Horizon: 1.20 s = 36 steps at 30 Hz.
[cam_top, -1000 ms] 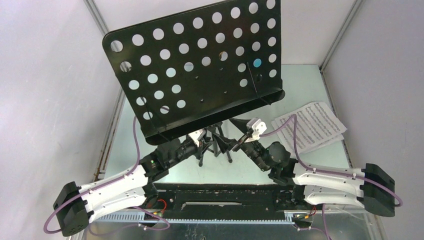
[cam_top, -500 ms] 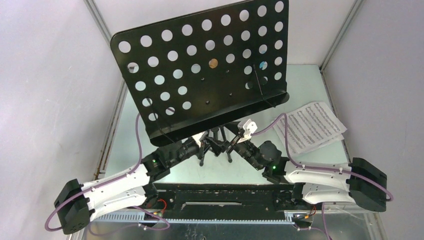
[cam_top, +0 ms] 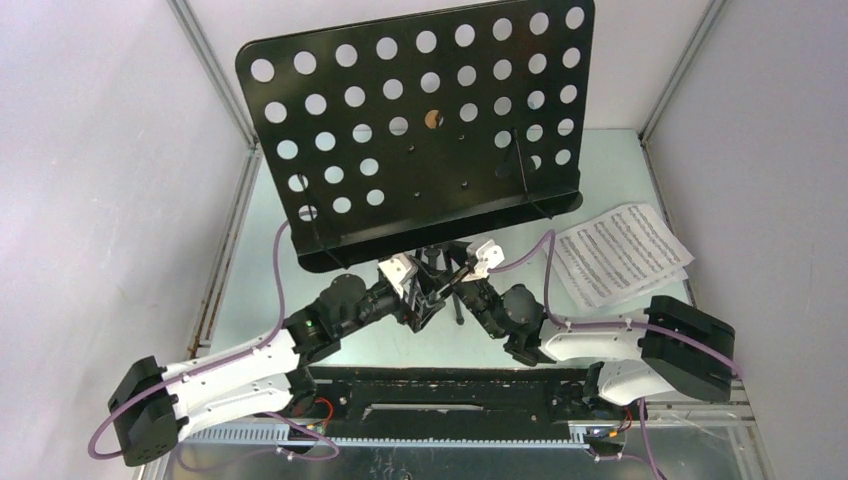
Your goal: Pack up the instrument practice props
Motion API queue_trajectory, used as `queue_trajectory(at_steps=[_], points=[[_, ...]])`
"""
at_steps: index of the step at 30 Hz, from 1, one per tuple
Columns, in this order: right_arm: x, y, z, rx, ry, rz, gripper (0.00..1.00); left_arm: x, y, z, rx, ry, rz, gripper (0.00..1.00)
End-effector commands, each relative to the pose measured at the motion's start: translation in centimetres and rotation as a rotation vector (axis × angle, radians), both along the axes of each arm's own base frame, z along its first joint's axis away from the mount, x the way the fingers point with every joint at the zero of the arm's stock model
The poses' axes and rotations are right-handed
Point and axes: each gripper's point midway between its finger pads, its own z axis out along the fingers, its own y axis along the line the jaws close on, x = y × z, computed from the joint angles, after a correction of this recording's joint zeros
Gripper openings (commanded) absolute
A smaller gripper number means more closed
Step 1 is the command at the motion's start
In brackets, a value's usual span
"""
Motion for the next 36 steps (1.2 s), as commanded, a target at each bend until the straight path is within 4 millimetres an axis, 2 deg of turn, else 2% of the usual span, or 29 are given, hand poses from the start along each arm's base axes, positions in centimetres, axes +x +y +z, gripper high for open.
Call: queue_trajectory(at_steps=[1,7,10,14,19,27,28,32,36], points=[[1.0,-0.5,2.1,0.058,-0.049,-0.064,0.71,-0.4,0.4,-0.1,-0.013,-0.006,0.007,1.00],[0.8,0.0,1.6,0.038,-0.053,-0.045,0.55,0.3,1.0,-0.6,-0.025,-0.010,0.066,1.00],[0.6,0.0,1.7,0.039,-0.050,-0.036,0.29,0.4,0.6,-0.4,-0.031,-0.011,0.055,1.00],[0.1,0.2,1.9,0.032,-0.045,-0.007,0.11,0.7,-0.6,-0.3,-0.040,-0.003,0.035,1.00],[-0.4,0.3,1.9,0.024,-0.030,0.016,0.00,1.9,-1.6,-1.6,-0.023,0.003,0.055,1.00],[-0.9,-0.3,2.8,0.049,0.006,0.039,0.00,3.4,-3.6,-3.8,-0.003,0.035,0.071,1.00],[-1.0,-0.5,2.9,0.051,0.008,0.038,0.00,3.5,-3.8,-4.1,-0.005,0.042,0.071,0.95],[-0.4,-1.7,3.0,0.074,0.055,-0.005,0.00,3.6,-4.3,-5.3,-0.010,0.090,0.078,0.63],[0.8,-3.6,2.7,0.083,0.111,-0.087,0.00,3.0,-4.1,-6.0,-0.029,0.123,0.071,0.42]])
